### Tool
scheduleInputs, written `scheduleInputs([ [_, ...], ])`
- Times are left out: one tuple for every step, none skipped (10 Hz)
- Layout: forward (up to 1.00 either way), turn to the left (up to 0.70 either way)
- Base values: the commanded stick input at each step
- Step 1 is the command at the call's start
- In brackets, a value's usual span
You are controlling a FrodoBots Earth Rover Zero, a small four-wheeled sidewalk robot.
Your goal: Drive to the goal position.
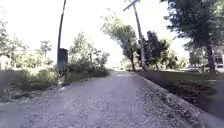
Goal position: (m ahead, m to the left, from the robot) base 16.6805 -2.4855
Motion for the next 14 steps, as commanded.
scheduleInputs([
  [0.85, 0.0],
  [0.85, 0.0],
  [0.85, 0.0],
  [0.85, 0.0],
  [0.85, 0.0],
  [0.85, -0.06],
  [0.85, -0.25],
  [0.85, -0.34],
  [0.85, -0.34],
  [0.85, -0.34],
  [0.85, -0.26],
  [0.85, -0.08],
  [0.85, 0.0],
  [0.85, 0.0],
])
